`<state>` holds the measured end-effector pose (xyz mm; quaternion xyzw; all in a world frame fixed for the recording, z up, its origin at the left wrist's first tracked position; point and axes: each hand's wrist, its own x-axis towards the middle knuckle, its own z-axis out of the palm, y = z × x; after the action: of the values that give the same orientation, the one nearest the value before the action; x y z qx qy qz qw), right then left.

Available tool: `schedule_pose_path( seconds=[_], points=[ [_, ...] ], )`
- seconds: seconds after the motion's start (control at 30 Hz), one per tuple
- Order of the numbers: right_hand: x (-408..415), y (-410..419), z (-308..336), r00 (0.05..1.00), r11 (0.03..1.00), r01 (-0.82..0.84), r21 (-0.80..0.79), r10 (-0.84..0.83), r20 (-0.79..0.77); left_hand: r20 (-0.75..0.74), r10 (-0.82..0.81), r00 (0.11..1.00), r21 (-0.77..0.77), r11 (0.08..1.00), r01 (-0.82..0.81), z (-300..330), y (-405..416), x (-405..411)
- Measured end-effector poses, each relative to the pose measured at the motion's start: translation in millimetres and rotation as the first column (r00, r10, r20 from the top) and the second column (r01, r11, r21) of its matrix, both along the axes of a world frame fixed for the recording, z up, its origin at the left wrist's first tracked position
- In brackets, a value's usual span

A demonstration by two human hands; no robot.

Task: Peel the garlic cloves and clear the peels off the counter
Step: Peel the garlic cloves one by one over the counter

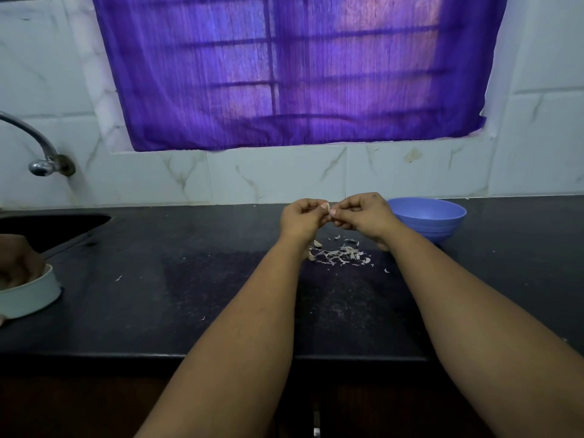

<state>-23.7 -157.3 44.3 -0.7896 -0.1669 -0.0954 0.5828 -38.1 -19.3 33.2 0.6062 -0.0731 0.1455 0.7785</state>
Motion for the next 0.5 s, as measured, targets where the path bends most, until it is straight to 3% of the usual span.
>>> schedule_pose_path(
  seconds=[0.3, 0.5],
  points=[
    [-0.8, 1.7, 2.0, 0.964, 0.963, 0.197, -0.181, -0.157, 0.214, 0.018, -0.02, 1.0, 0.065, 0.998, 0.019, -1.3, -2.5, -0.1],
    [-0.5, 2.2, 1.9, 0.959, 0.96, 0.191, -0.203, -0.138, 0.246, 0.005, -0.023, 1.0, 0.026, 0.999, 0.022, -0.8, 1.1, 0.4]
  ],
)
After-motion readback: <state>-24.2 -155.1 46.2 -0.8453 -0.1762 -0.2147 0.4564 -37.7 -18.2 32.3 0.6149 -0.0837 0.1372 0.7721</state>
